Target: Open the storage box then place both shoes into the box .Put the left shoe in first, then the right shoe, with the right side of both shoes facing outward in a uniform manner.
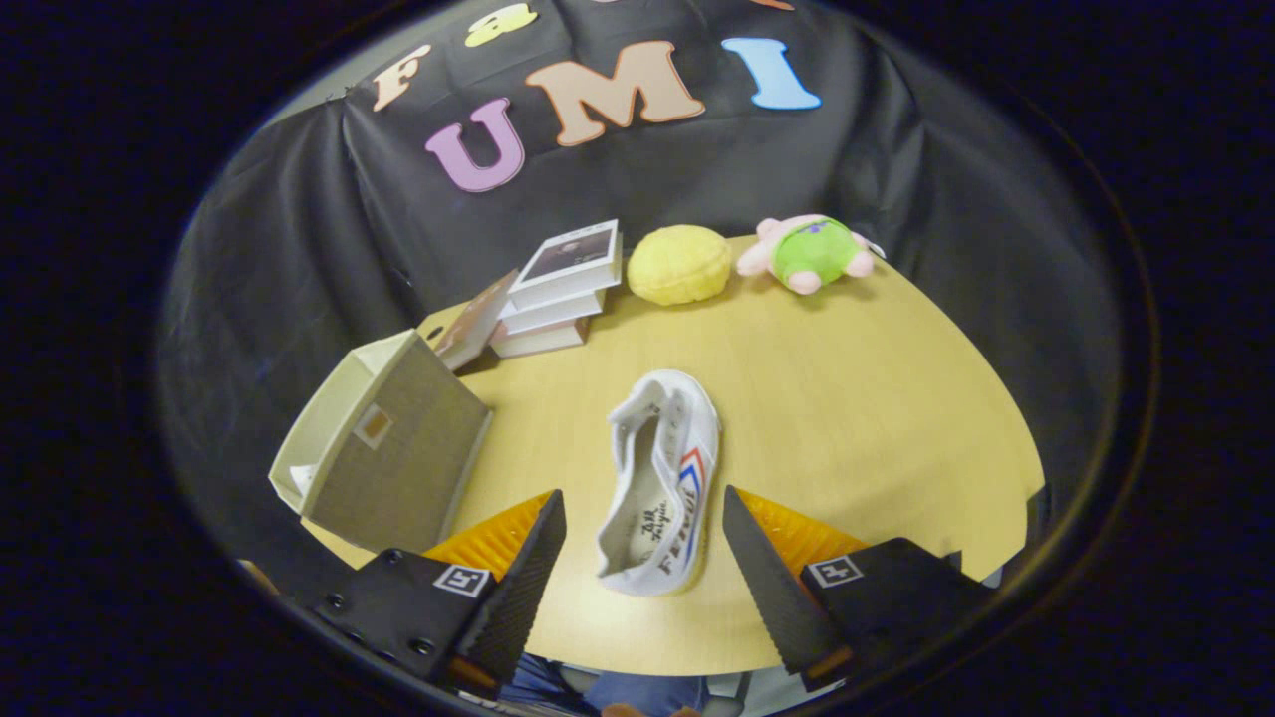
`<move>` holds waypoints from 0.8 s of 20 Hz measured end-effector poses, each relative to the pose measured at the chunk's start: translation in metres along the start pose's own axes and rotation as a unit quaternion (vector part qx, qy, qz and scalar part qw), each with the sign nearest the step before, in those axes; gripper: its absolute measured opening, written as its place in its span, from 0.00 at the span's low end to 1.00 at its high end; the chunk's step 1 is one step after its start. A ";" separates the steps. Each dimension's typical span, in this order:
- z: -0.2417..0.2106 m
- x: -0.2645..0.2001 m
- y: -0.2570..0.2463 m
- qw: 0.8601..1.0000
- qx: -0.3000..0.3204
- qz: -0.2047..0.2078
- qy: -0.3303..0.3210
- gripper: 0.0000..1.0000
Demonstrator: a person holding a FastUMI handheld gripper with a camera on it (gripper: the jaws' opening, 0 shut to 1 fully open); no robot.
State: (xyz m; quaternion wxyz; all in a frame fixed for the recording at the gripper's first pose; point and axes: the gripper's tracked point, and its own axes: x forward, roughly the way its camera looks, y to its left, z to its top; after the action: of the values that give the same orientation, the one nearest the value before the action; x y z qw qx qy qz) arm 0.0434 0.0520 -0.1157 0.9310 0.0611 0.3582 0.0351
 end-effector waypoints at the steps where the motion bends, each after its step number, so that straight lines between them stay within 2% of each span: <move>1: -0.007 0.007 -0.001 1.000 -0.003 0.000 0.006 0.99; 4: -0.015 0.028 -0.011 0.999 -0.025 -0.021 0.011 0.99; 9: -0.008 0.057 -0.018 0.998 -0.033 -0.047 0.009 0.90; 13: -0.001 0.077 -0.035 0.997 -0.020 -0.077 0.006 0.71; 16: -0.005 0.090 -0.035 0.997 0.005 -0.070 0.020 0.57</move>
State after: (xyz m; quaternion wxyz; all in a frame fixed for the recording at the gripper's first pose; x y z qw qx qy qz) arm 0.1075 0.0277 -0.1846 0.9234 0.0396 0.3805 -0.0309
